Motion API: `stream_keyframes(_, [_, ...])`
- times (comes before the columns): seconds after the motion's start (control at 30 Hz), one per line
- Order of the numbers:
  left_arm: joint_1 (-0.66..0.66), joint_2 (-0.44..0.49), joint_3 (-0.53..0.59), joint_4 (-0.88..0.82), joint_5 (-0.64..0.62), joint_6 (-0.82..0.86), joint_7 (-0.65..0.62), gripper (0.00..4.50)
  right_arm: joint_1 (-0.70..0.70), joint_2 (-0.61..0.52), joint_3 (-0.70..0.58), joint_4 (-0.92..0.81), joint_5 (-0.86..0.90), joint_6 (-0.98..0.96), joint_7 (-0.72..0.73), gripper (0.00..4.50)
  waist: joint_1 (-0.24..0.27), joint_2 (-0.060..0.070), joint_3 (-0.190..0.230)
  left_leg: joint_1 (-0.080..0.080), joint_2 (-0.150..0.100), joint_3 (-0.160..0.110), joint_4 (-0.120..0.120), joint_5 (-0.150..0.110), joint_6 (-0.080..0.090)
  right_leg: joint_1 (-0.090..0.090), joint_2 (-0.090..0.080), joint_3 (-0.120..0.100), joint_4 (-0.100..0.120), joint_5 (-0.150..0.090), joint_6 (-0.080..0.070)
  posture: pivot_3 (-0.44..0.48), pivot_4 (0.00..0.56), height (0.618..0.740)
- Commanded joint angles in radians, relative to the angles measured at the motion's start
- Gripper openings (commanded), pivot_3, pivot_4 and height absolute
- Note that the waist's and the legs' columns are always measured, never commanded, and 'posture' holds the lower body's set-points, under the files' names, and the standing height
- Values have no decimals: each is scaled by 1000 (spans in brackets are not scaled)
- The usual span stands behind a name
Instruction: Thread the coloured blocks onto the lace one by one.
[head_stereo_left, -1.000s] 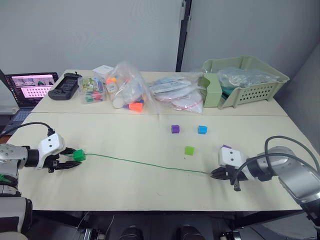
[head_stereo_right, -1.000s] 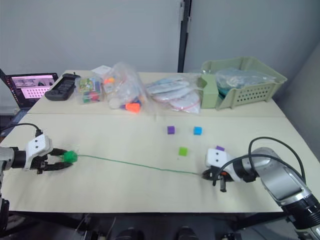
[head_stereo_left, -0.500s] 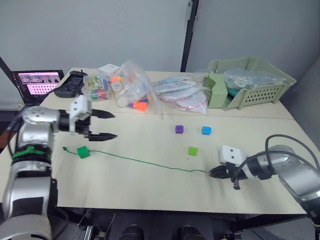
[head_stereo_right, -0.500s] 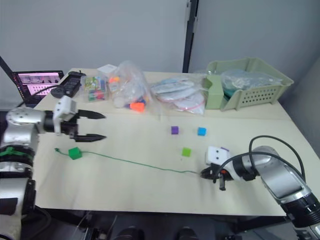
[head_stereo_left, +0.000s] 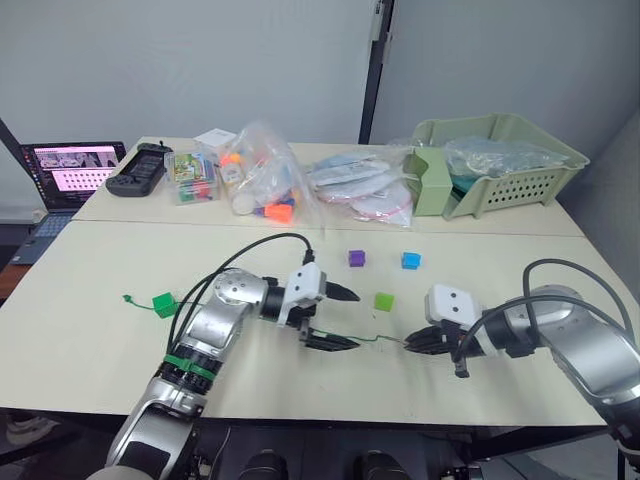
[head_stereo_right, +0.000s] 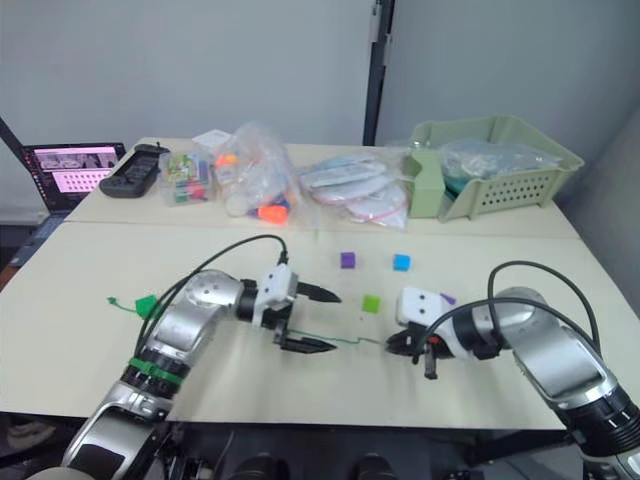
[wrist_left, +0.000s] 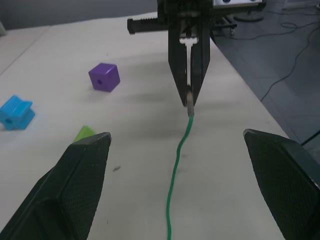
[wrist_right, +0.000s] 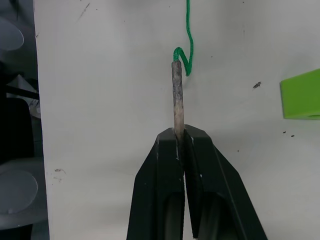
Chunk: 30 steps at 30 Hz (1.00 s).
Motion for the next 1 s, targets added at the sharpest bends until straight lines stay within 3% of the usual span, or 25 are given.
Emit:
stream_keyframes(0.03, [3, -17, -31, -21, 9, -3, 21, 4479, -8, -6, -28, -38, 22, 18, -10, 0, -2, 0, 0, 0, 0, 0, 0, 0, 0, 0, 0, 0, 0, 0, 0, 0, 150, 733])
stream_keyframes(0.33, [29, -78, -97, -42, 20, 15, 75, 4479, -4, -12, -32, -60, 32, 41, -33, 0, 1, 0, 0, 0, -1, -1, 0, 0, 0, 1, 0, 0, -1, 0, 0, 0, 150, 733])
stream_keyframes(0.47, [24, -83, -106, -35, 29, 16, 89, 3357, -3, -11, -34, -66, 36, 50, -41, 0, 1, 0, 0, 0, -1, -2, 0, 0, 0, 1, 0, 0, -1, 0, 0, 0, 150, 733])
stream_keyframes(0.7, [8, -92, -117, -14, 43, 14, 94, 3357, -9, -13, -31, -66, 36, 53, -41, 0, 2, 0, 0, 0, -1, -2, 0, 0, 0, 1, 0, 0, -1, 0, 0, 0, 150, 733])
stream_keyframes(1.0, [8, -101, -120, -16, 30, 30, 89, 562, -11, -18, -33, -65, 34, 51, -39, 0, 2, 0, 0, 0, -1, -2, 0, 0, 0, 1, 0, 0, -1, 0, 0, 0, 150, 733])
